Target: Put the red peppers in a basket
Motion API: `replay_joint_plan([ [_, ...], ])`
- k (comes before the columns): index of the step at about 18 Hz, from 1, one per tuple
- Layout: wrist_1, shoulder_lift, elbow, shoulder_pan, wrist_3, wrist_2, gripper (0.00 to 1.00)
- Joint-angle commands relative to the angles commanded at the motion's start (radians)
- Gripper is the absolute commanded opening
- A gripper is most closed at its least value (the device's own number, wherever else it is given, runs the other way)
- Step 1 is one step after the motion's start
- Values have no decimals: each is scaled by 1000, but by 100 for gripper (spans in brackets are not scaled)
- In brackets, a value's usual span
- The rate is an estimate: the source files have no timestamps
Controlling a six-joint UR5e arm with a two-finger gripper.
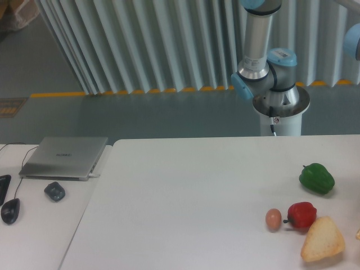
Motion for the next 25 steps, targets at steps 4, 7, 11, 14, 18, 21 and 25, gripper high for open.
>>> replay_joint_plan([
  [4,-2,-2,2,-2,-2,-5,100],
  [7,5,-5,-18,-2,3,-2,100],
  [11,158,11,-110,5,-27,-5,100],
  [14,147,28,-107,-5,-207,-47,100],
  [18,160,32,-86,-57,-595,-278,100],
  [21,161,15,-57,-118,-647,-273,100],
  [25,146,12,-57,-166,-670,-262,100],
])
